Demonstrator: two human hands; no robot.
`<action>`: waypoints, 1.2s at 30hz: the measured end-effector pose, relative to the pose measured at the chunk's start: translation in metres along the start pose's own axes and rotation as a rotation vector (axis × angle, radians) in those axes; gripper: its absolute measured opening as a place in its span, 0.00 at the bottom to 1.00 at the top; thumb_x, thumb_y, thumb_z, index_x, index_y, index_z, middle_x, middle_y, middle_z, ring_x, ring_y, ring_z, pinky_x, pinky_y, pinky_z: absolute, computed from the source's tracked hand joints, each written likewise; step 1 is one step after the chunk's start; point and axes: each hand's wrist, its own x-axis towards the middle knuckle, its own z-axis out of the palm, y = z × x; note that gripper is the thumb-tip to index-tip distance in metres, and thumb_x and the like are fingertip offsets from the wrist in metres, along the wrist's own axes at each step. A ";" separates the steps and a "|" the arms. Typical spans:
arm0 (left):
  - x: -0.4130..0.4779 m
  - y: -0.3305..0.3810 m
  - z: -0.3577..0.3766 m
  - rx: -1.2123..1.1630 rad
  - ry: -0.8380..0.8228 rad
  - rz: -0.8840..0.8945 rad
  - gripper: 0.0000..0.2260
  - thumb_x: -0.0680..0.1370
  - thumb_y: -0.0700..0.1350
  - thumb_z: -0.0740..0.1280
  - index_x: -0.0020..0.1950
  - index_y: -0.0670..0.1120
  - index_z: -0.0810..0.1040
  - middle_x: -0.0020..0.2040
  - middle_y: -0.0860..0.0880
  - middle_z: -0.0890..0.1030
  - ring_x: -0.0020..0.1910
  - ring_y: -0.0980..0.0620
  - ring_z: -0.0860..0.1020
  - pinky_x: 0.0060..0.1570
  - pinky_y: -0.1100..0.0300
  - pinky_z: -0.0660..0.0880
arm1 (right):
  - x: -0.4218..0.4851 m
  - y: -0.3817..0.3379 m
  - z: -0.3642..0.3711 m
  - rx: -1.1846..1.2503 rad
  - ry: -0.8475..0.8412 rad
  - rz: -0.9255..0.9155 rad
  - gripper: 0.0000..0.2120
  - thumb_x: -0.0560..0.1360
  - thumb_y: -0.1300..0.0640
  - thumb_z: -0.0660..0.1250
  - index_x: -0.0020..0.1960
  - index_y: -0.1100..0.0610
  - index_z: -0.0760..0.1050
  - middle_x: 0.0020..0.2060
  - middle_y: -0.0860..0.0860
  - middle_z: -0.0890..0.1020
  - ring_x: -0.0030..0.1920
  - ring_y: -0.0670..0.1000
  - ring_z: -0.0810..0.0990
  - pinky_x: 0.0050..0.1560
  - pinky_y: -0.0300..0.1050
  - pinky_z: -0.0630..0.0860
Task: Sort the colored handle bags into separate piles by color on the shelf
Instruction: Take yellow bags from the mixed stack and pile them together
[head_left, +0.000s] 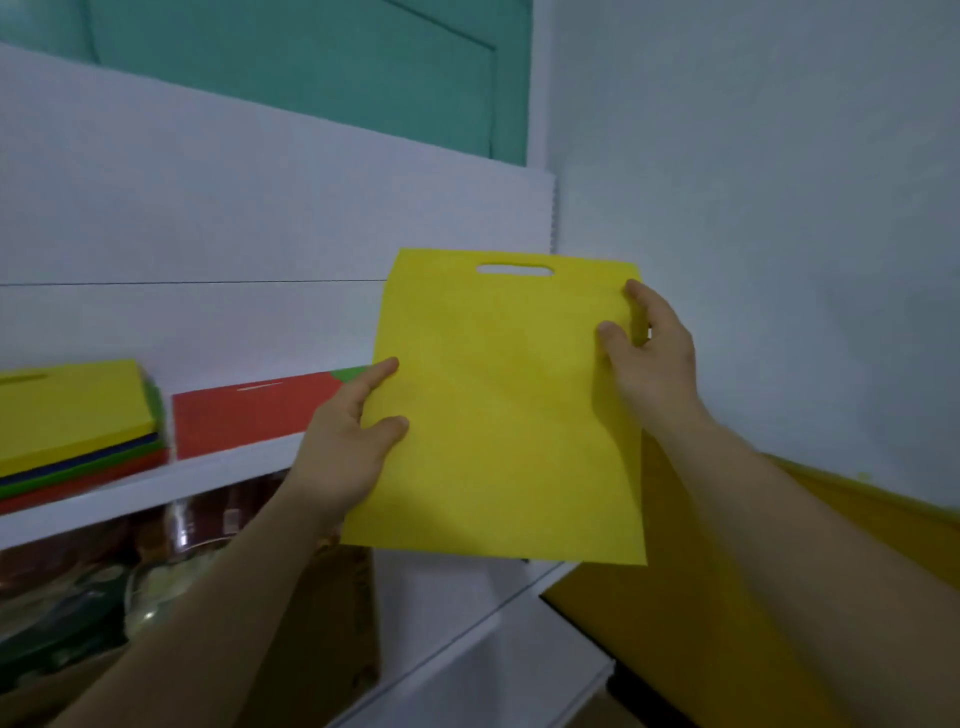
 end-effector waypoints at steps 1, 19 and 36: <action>0.000 0.001 0.021 -0.007 -0.034 -0.006 0.24 0.78 0.35 0.64 0.61 0.64 0.70 0.54 0.60 0.81 0.44 0.56 0.81 0.47 0.54 0.79 | 0.001 0.012 -0.020 -0.033 0.015 0.018 0.24 0.77 0.57 0.66 0.72 0.55 0.66 0.70 0.50 0.70 0.69 0.48 0.67 0.65 0.35 0.61; 0.094 -0.026 0.294 -0.105 -0.397 0.030 0.23 0.77 0.41 0.67 0.68 0.60 0.67 0.59 0.56 0.73 0.49 0.60 0.76 0.43 0.67 0.72 | 0.066 0.171 -0.201 -0.508 0.207 0.200 0.25 0.80 0.54 0.61 0.75 0.54 0.61 0.68 0.54 0.68 0.68 0.51 0.66 0.63 0.36 0.59; 0.271 -0.110 0.384 -0.086 -0.389 0.081 0.24 0.77 0.41 0.67 0.71 0.56 0.67 0.63 0.58 0.69 0.60 0.56 0.71 0.58 0.59 0.69 | 0.222 0.287 -0.142 -0.650 0.108 0.247 0.26 0.80 0.51 0.60 0.76 0.53 0.58 0.70 0.54 0.65 0.70 0.53 0.64 0.68 0.44 0.60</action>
